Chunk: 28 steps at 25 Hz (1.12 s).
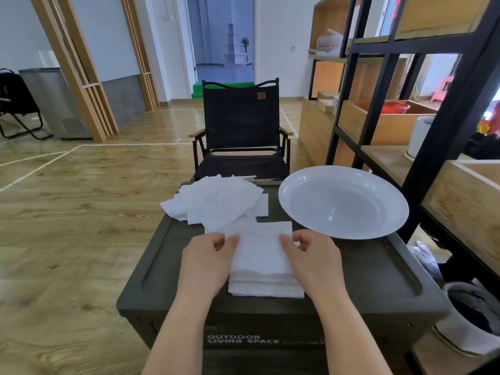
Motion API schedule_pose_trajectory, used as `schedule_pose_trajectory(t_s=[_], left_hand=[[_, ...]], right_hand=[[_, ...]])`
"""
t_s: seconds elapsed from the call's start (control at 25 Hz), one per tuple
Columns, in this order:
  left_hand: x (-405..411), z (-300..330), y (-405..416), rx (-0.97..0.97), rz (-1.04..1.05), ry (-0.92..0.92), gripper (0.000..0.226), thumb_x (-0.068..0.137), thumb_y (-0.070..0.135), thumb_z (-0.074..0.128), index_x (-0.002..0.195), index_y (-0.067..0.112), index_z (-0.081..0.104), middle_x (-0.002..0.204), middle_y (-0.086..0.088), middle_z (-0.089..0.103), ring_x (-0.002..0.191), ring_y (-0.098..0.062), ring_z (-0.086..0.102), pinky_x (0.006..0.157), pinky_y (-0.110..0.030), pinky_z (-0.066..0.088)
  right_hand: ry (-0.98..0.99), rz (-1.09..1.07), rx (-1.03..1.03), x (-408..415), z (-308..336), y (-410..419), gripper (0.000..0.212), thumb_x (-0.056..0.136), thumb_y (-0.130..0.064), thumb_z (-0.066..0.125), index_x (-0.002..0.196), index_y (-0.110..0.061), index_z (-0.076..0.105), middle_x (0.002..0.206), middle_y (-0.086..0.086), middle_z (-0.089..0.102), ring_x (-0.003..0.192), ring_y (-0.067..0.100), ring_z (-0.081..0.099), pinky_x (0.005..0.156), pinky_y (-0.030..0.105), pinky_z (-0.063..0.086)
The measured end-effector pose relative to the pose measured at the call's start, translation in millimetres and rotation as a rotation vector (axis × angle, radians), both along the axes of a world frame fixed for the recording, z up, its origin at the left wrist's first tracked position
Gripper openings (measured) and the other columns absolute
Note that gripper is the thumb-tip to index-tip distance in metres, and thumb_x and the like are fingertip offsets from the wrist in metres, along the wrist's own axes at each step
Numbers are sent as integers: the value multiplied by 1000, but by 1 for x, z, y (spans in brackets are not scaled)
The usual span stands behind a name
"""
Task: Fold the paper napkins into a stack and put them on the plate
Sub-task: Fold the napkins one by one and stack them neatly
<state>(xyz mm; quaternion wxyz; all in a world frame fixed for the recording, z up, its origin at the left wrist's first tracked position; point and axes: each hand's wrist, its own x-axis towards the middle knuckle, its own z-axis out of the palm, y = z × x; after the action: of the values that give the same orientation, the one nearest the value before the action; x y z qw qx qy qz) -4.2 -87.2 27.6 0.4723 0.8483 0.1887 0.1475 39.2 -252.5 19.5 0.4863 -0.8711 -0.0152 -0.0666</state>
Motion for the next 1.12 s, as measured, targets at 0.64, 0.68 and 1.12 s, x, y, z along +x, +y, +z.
schedule_pose_trajectory(t_s=[0.64,0.68,1.12], left_hand=[[15,-19,-8,226,50,4,17,88,40,61,85,25,68,76,14,61,68,0,52,56,-15,33],[15,-21,-8,236,60,23,17,87,41,62,83,25,65,77,15,58,69,-2,52,56,-16,33],[41,-14,11,413,164,10,18,85,35,66,92,24,54,88,6,61,73,-7,53,55,-20,34]], right_hand=[[59,-113,-186,6,-11,-11,18,88,-40,60,79,-24,64,69,-13,60,63,2,54,54,12,32],[64,-120,-206,6,-11,-10,18,87,-40,61,78,-25,64,69,-13,59,63,2,53,53,13,31],[39,-163,-252,0,-10,-2,19,83,-33,68,84,-25,51,69,-12,53,59,4,50,47,13,30]])
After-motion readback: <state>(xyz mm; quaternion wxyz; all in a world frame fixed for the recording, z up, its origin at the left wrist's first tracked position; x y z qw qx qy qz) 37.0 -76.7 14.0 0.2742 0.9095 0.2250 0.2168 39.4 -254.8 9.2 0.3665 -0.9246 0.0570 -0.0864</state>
